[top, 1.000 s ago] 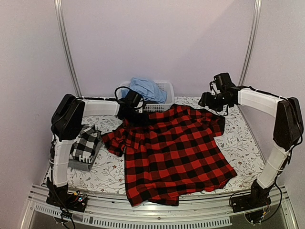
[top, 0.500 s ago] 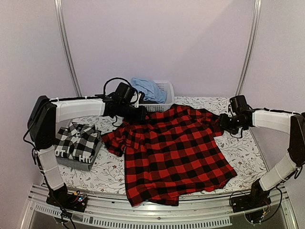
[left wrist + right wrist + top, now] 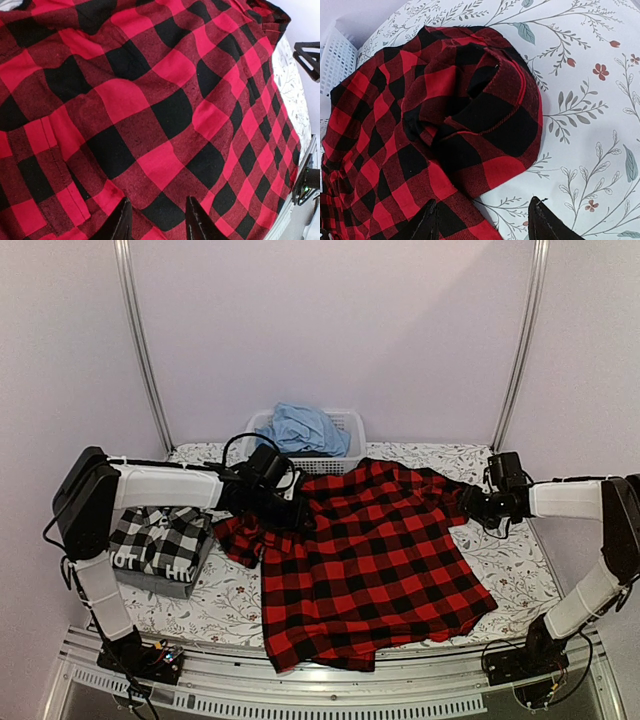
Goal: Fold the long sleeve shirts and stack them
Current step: Pick up the sleeve from the center of the board.
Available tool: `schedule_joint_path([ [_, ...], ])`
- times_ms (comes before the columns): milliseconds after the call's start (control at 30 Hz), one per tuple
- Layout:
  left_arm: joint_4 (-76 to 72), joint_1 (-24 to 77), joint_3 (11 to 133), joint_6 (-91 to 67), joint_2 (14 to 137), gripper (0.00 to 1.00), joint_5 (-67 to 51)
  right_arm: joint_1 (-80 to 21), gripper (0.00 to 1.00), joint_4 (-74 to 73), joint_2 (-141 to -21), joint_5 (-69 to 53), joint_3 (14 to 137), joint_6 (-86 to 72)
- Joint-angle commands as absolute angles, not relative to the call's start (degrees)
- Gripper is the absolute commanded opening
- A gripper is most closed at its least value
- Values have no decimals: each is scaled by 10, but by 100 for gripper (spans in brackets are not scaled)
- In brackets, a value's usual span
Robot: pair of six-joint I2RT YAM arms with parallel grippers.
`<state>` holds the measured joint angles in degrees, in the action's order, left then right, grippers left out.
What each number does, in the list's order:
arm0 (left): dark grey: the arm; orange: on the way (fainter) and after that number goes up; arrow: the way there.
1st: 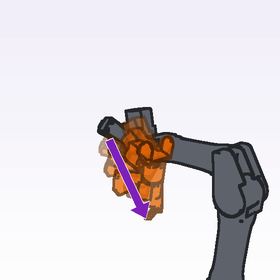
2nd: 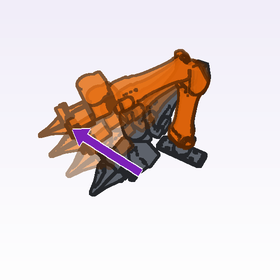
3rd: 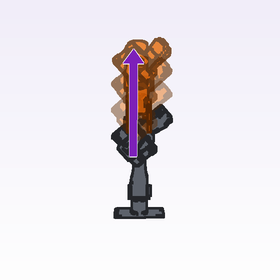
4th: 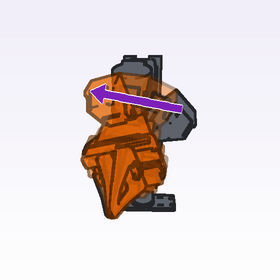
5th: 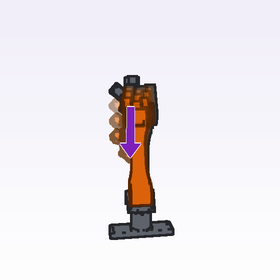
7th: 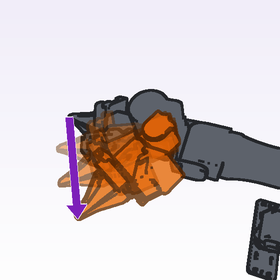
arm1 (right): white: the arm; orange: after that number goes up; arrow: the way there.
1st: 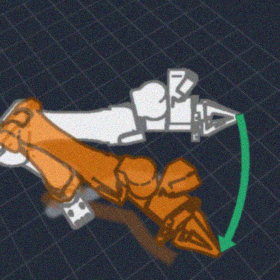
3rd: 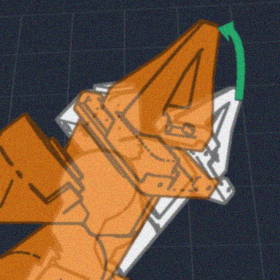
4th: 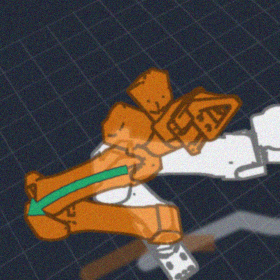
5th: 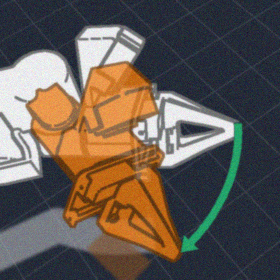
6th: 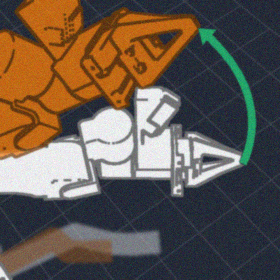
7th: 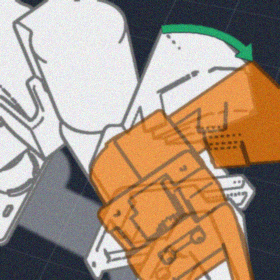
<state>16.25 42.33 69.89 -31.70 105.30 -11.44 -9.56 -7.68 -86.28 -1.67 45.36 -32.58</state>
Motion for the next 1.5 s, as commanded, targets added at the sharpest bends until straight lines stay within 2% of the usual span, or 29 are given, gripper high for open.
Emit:
schedule_joint_path([
  [0, 146, 434, 700, -324, 1043, 36, -123, -90, 59, -30, -913, -23, 470, -330],
  [133, 157, 437, 711, -323, 1048, 36, -124, -79, 59, -26, -956, -40, 512, -329],
  [233, 164, 439, 712, -321, 1047, 36, -118, -80, 52, -45, -989, -45, 537, -333],
  [333, 164, 439, 709, -323, 1045, 36, -115, -88, 49, -59, -1012, -39, 540, -343],
  [567, 167, 439, 712, -323, 1049, 35, -117, -131, 48, -86, -997, 19, 529, -359],
  [867, 168, 441, 718, -324, 1054, 35, -118, -135, 44, -103, -1044, 46, 546, -382],
  [1200, 172, 441, 714, -321, 1052, 35, -116, -129, 42, -89, -1021, 68, 528, -409],
  [1300, 172, 440, 713, -322, 1051, 35, -115, -130, 38, -107, -1028, 86, 538, -404],
  [1467, 169, 441, 712, -323, 1052, 35, -116, -144, 38, -140, -1040, 116, 558, -385],
])
